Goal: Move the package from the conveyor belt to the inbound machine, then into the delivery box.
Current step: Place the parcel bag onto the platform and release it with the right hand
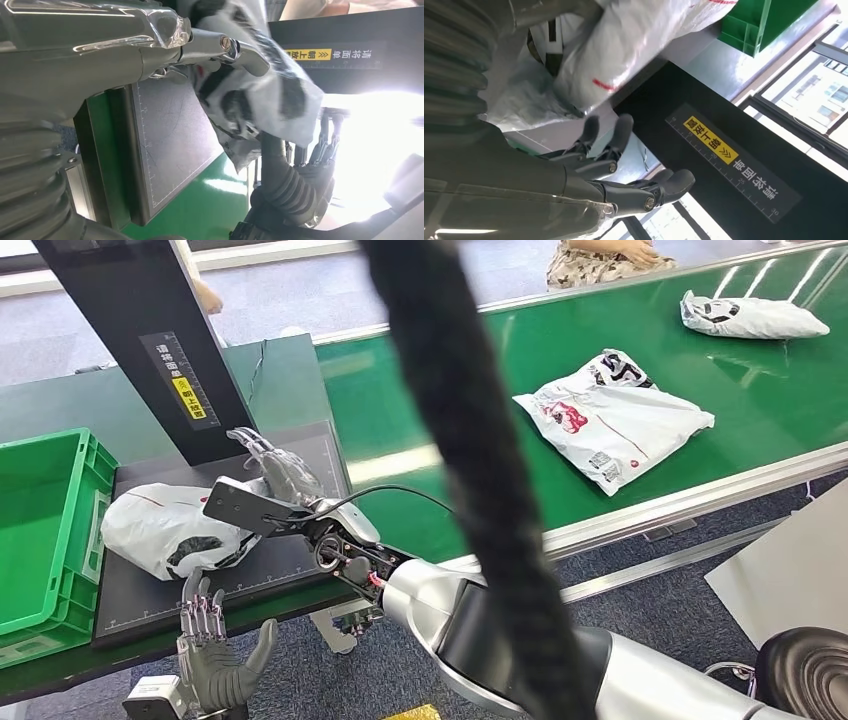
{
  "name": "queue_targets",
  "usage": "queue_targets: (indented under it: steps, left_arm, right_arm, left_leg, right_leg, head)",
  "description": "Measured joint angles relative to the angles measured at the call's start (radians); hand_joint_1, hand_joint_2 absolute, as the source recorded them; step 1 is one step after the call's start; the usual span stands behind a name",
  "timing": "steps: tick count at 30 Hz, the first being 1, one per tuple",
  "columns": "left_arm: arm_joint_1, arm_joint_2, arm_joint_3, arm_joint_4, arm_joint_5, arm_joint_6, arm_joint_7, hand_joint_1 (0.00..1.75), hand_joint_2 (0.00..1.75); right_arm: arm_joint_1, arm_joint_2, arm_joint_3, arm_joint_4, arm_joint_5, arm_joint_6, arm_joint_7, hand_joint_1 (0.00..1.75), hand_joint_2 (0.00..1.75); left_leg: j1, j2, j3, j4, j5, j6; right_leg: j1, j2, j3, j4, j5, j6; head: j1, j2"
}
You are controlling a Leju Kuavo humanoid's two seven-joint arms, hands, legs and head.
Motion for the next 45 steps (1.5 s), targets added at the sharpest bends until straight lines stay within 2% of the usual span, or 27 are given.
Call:
queue_targets:
  steps: [14, 20, 27, 36, 45]
  left_arm:
    - [-0.001, 0.0, 0.0, 0.003, -0.012, 0.014, 0.0, 0.0, 1.75]
    - [0.0, 0.0, 0.001, 0.004, -0.013, 0.04, 0.0, 0.0, 1.75]
    - [0.015, 0.003, 0.007, -0.008, -0.013, 0.051, 0.0, 0.0, 1.75]
    - [0.034, 0.003, 0.023, -0.044, -0.02, 0.053, 0.0, 0.0, 1.75]
    - [0.046, 0.003, 0.03, -0.069, -0.02, 0.057, 0.0, 0.0, 1.75]
  right_arm:
    - [0.044, 0.011, -0.029, 0.005, 0.03, 0.018, -0.004, 0.0, 1.75]
    - [0.039, 0.016, -0.071, 0.002, 0.09, -0.016, -0.015, 0.0, 1.75]
    - [-0.06, -0.023, -0.192, -0.06, 0.166, -0.041, 0.008, 0.0, 1.75]
    - [-0.236, -0.07, -0.301, -0.165, 0.314, 0.05, 0.1, 0.0, 1.75]
    - [-0.269, -0.113, -0.351, -0.223, 0.337, 0.089, 0.1, 0.0, 1.75]
  left_leg:
    - [0.0, 0.0, 0.0, 0.0, 0.0, 0.0]
    - [0.0, 0.0, 0.0, 0.0, 0.0, 0.0]
    - [-0.001, -0.001, 0.0, 0.0, 0.0, 0.0]
    - [0.0, -0.002, 0.0, 0.0, 0.0, 0.0]
    - [0.0, -0.002, 0.0, 0.0, 0.0, 0.0]
  right_leg:
    - [0.0, 0.0, 0.0, 0.0, 0.0, 0.0]
    - [0.0, 0.0, 0.0, 0.0, 0.0, 0.0]
    - [-0.001, 0.0, 0.001, 0.0, 0.0, 0.0]
    - [0.0, 0.0, 0.001, 0.0, 0.0, 0.0]
    - [-0.001, 0.0, 0.001, 0.0, 0.0, 0.0]
  head:
    - [0.0, 0.0]
    - [0.0, 0.0]
    - [0.0, 0.0]
    - [0.0, 0.0]
    - [0.0, 0.0]
